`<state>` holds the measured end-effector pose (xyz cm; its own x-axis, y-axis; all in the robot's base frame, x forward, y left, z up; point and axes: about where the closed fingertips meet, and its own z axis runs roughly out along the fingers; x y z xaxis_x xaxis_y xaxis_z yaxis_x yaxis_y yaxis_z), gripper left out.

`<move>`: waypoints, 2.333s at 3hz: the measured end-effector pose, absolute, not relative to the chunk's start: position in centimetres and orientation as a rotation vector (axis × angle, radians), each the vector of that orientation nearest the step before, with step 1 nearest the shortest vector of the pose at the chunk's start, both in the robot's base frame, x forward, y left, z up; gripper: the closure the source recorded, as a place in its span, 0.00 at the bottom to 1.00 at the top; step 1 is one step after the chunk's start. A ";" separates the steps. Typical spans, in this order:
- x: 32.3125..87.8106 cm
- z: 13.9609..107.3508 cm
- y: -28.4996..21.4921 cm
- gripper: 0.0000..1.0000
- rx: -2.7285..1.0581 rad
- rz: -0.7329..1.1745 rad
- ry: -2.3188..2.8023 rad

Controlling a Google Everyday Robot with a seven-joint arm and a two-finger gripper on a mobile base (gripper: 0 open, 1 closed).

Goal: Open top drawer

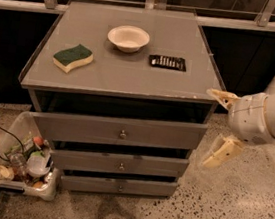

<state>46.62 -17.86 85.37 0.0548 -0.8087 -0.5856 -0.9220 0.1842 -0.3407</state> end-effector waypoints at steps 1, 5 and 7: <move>49.4 81.2 -16.4 0.00 -1.598 0.135 1.791; 56.0 77.1 -15.9 0.00 -1.497 0.045 1.788; 53.7 80.7 -15.4 0.00 -1.530 0.144 1.714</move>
Offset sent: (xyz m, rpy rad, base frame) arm 0.1176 0.0262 -0.0947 -0.0804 -0.2031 -0.2352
